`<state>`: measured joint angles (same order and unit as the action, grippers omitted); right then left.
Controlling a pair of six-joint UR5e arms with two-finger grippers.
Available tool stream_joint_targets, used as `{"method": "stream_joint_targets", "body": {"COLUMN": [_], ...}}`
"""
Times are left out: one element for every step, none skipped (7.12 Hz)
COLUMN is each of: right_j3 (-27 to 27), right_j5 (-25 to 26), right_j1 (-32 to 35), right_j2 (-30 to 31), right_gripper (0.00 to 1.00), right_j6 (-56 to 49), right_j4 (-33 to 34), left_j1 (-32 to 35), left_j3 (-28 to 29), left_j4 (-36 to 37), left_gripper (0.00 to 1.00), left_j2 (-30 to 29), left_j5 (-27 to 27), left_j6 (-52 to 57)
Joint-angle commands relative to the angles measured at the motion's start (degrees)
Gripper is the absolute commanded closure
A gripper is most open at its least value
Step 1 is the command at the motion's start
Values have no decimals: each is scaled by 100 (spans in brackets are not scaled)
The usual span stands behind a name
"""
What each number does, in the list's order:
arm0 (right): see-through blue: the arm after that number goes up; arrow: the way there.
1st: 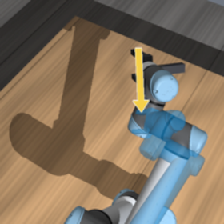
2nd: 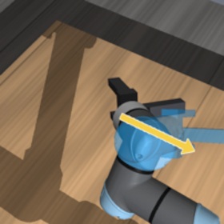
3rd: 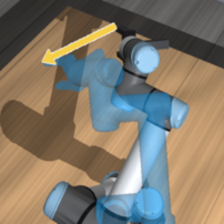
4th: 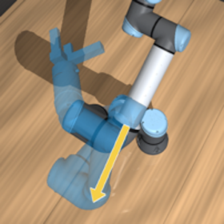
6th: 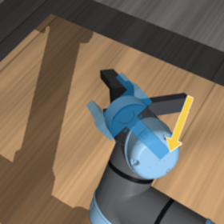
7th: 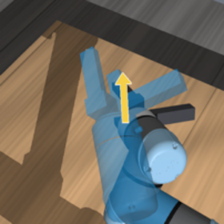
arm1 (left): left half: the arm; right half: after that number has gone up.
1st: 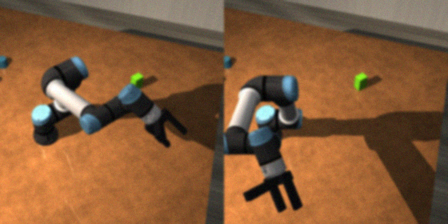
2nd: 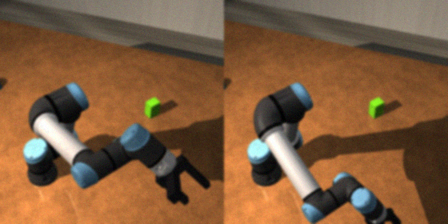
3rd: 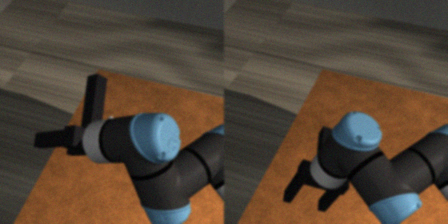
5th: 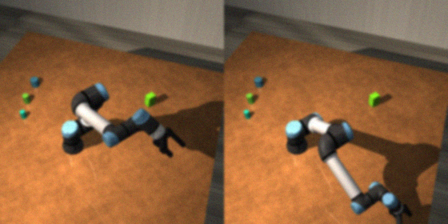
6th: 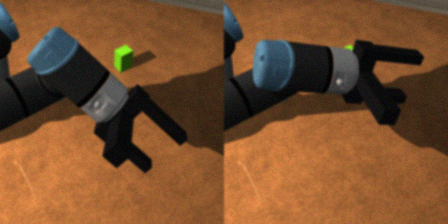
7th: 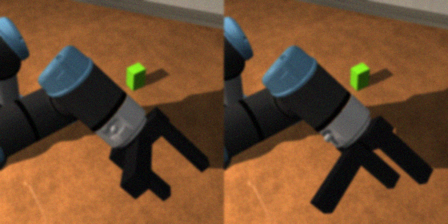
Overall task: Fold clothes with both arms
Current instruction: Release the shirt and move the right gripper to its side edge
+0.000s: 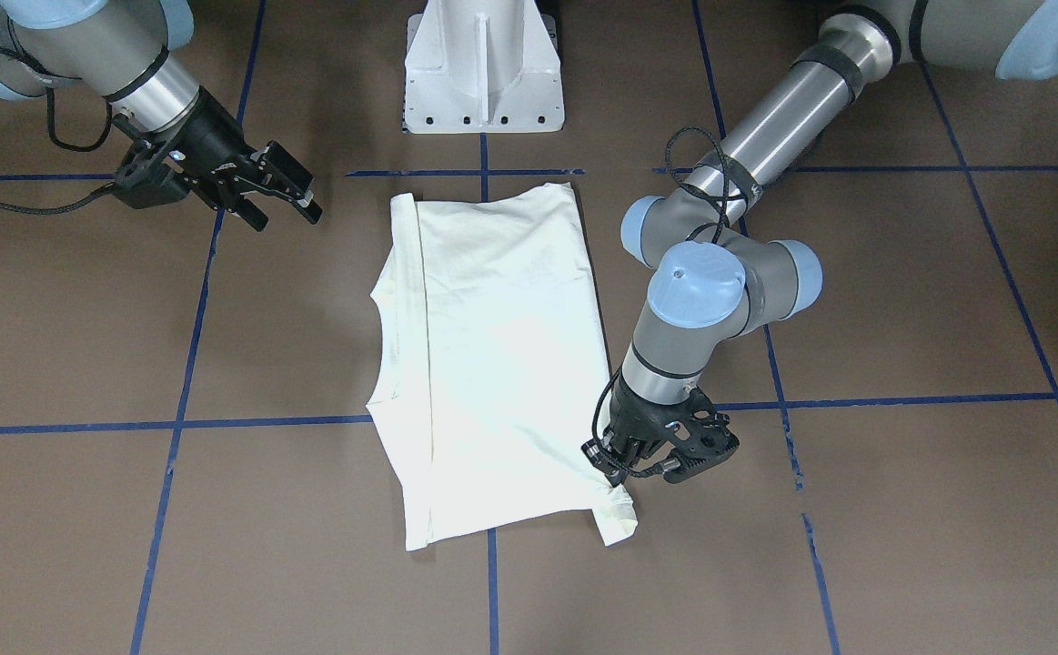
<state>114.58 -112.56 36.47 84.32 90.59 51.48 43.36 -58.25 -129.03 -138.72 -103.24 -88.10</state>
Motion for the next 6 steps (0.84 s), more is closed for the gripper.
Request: {"method": "stream_joint_targets", "body": {"right_j3": [-23, -23, -23, -110, -146, -138], "right_j5": [15, 24, 15, 50, 77, 59], "right_j1": [9, 1, 9, -25, -43, -34], "right_j2": [-20, -21, -29, -38, -73, -517], "right_gripper": [0, 0, 0, 0, 0, 0], "right_j6": [2, -6, 2, 2, -50, -538], "right_j4": [3, 3, 63, 81, 273, 1093], "left_j1": [5, 5, 5, 84, 84, 93], "left_j3": [191, 182, 165, 147, 130, -305], "left_j4": [-184, -192, -140, -105, 0, 854], "left_gripper": [100, 17, 0, 0, 0, 0], "left_j2": [-32, -24, -67, -111, -111, -103], "left_j5": [111, 172, 190, 155, 112, 68], "left_j6": [47, 65, 308, 320, 328, 737]}}
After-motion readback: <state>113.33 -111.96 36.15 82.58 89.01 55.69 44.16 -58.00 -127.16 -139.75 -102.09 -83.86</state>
